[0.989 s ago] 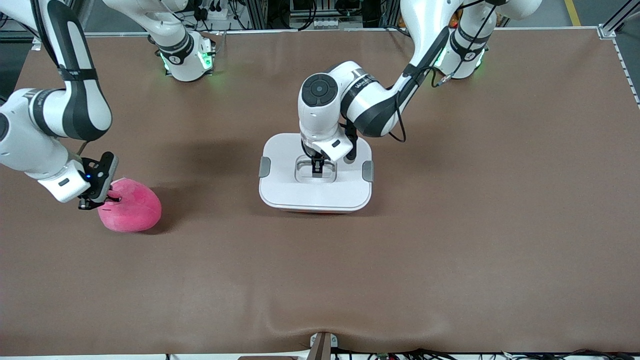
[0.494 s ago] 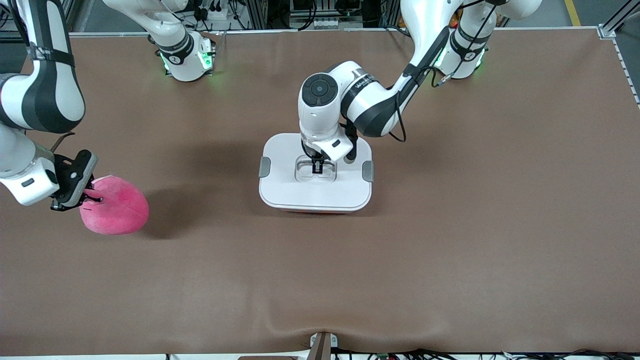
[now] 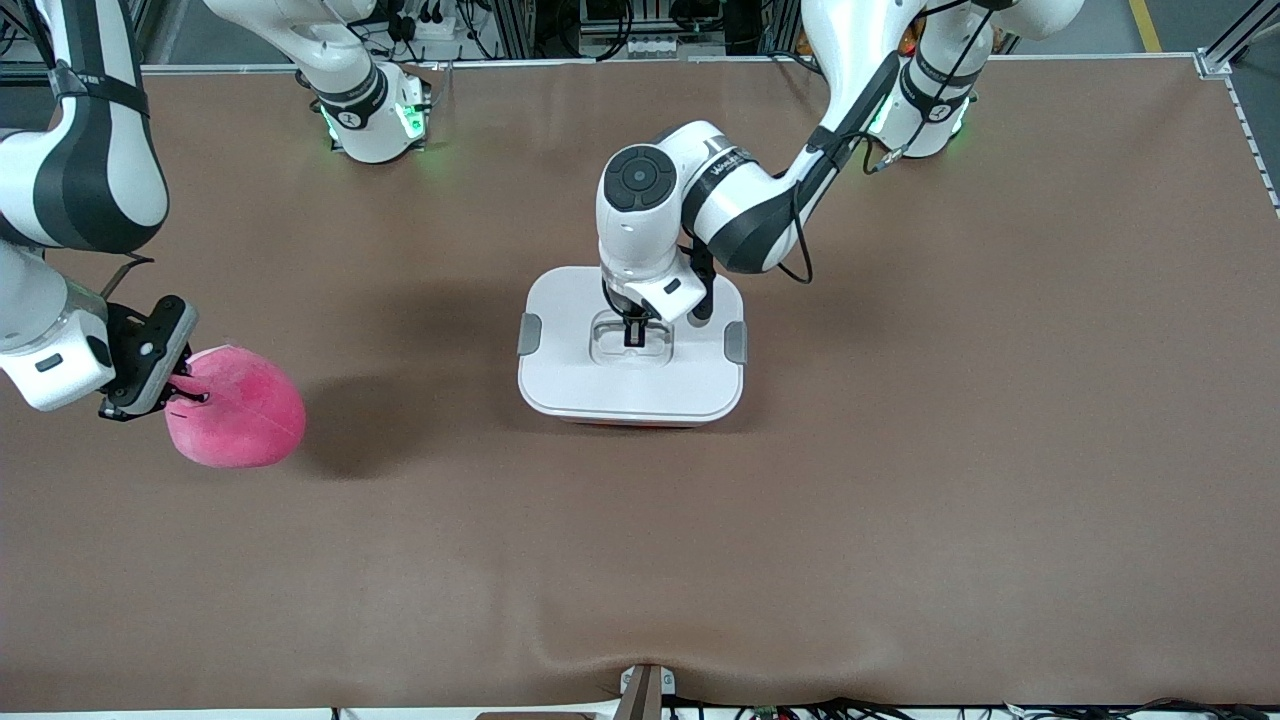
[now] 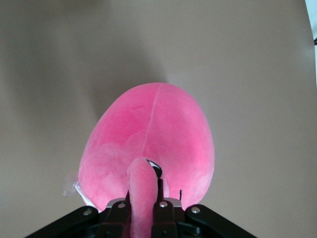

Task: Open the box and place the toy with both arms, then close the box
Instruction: 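Lift the pink toy with the right gripper while the left gripper holds the lid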

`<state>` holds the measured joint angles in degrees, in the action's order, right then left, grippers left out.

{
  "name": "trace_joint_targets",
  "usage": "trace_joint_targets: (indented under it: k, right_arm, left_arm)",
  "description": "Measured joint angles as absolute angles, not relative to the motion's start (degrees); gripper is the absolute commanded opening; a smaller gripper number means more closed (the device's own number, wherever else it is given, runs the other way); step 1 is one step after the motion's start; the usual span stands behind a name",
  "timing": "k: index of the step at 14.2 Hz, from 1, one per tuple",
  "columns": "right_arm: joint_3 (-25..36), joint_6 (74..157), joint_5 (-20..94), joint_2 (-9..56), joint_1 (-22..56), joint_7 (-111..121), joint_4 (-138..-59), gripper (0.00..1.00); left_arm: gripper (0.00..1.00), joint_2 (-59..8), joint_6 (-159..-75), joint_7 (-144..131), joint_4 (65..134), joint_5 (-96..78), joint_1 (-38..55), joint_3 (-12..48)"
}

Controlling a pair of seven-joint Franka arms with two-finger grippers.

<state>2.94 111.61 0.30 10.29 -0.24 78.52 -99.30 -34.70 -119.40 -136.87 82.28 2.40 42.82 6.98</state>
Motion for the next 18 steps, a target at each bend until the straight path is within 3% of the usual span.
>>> trace_joint_targets:
  k: [3, 10, 18]
  right_arm:
    - [2.9, 109.2, 0.3, 10.3, -0.2, 70.9, -98.5, 0.00]
    - [2.7, 105.0, 0.3, 10.3, 0.4, 55.5, -96.7, 0.00]
    - [2.7, 97.7, 1.9, 10.5, 1.3, 40.4, -94.4, 0.00]
  left_arm:
    - [0.27, -34.7, -119.4, -137.4, 82.3, 2.4, 42.8, 7.0]
    - [0.04, -34.7, -119.5, -137.5, 82.3, 2.4, 42.8, 7.0]
    - [0.00, -34.7, -119.6, -137.5, 82.2, 2.4, 42.8, 6.9]
